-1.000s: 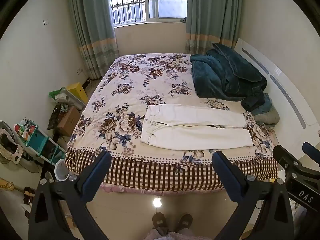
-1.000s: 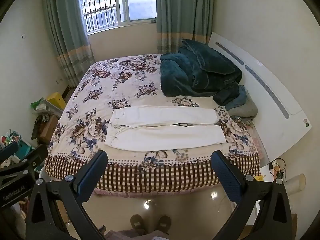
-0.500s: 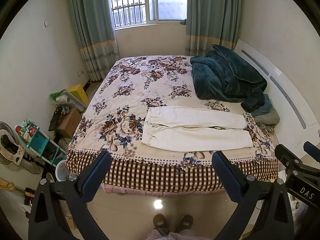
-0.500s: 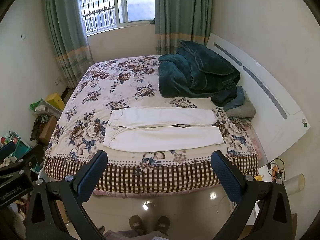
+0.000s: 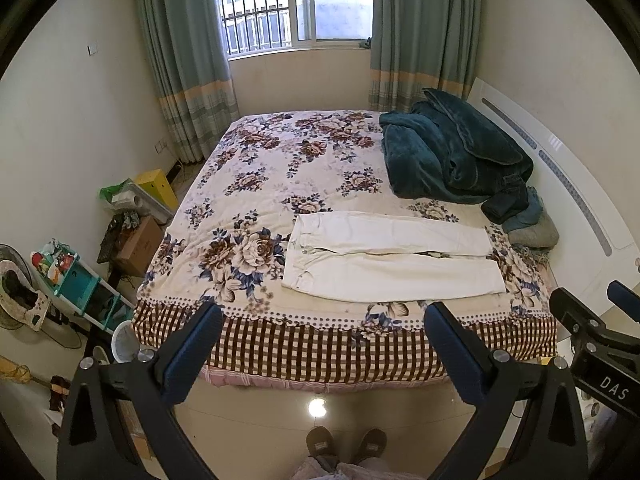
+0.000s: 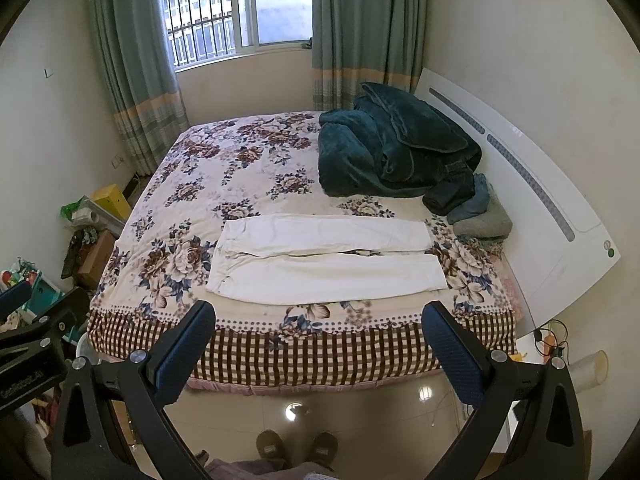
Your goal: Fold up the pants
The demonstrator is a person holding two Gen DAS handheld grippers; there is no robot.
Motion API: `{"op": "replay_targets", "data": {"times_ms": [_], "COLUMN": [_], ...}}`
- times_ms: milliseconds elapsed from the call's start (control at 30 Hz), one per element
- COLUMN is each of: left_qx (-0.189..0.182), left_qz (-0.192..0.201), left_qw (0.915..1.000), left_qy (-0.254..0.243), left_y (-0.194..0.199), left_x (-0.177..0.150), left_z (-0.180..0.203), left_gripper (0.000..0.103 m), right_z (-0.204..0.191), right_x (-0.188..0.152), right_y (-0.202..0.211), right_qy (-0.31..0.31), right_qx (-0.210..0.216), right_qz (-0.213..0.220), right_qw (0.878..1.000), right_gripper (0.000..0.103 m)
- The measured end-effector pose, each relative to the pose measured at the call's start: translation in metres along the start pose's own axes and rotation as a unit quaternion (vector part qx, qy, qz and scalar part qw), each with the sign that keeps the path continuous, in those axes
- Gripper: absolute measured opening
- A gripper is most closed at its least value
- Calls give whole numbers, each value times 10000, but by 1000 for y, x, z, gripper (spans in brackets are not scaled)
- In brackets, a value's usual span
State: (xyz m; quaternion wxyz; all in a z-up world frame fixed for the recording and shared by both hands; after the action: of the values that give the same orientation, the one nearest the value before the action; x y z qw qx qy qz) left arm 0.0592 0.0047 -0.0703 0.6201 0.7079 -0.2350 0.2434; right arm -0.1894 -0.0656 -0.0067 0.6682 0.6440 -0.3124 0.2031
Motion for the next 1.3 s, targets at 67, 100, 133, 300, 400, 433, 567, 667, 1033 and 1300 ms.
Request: {"op": "replay_targets", "data": {"times_ms": [67, 100, 133, 300, 400, 433, 567, 667, 1033, 1300], "left_qx": [-2, -1, 4, 13, 27, 21, 12, 34, 43, 36], "left_qz": [-3, -4, -5, 10, 10, 8, 1, 11, 13, 12], "left_qw": [10000, 10000, 10000, 10000, 10000, 10000, 10000, 10000, 10000, 10000], "left_qy": [2, 2, 0, 0, -16, -19, -23, -33, -39, -35], "left_y": [3, 3, 4, 5, 7, 5, 6, 8, 9, 9], "left_x": [2, 2, 2, 2, 7, 6, 6, 12, 13, 13], "left_z": [0, 0, -1, -1, -3, -1, -2, -5, -4, -4], "left_gripper": [103, 103, 103, 103, 103, 103, 103, 103, 103, 103], "right_z": [0, 0, 1, 1, 3, 3, 5, 6, 5, 5], "right_x": [0, 0, 0, 2, 3, 3, 2, 2, 1, 0], "right_y": [0, 0, 0, 1, 2, 2, 3, 3, 3, 2], "right_qy": [-5, 1, 14, 16, 30, 34, 53, 72, 81, 92], "right_qx": [-4, -8, -4, -10, -27, -22, -38, -50, -41, -58], "right_qz": [-5, -5, -6, -11, -7, -11, -20, -16, -31, -31], "right_qw": [10000, 10000, 10000, 10000, 10000, 10000, 10000, 10000, 10000, 9999], "right_gripper": [103, 103, 103, 103, 103, 103, 103, 103, 103, 103]}}
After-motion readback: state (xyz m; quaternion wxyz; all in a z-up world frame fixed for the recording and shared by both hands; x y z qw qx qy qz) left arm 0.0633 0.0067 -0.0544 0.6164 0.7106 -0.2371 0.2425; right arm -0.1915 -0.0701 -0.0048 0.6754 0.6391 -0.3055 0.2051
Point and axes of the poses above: each gripper's, at about its wrist camera, not at the fingertips, and y roughly against the way its jaws point, z to its right, x to its top, the point moved 10 cm from there along -y, roughly the way its jaws point, and after that the axes turned 7 degrees about x, right-handed, at the moved point
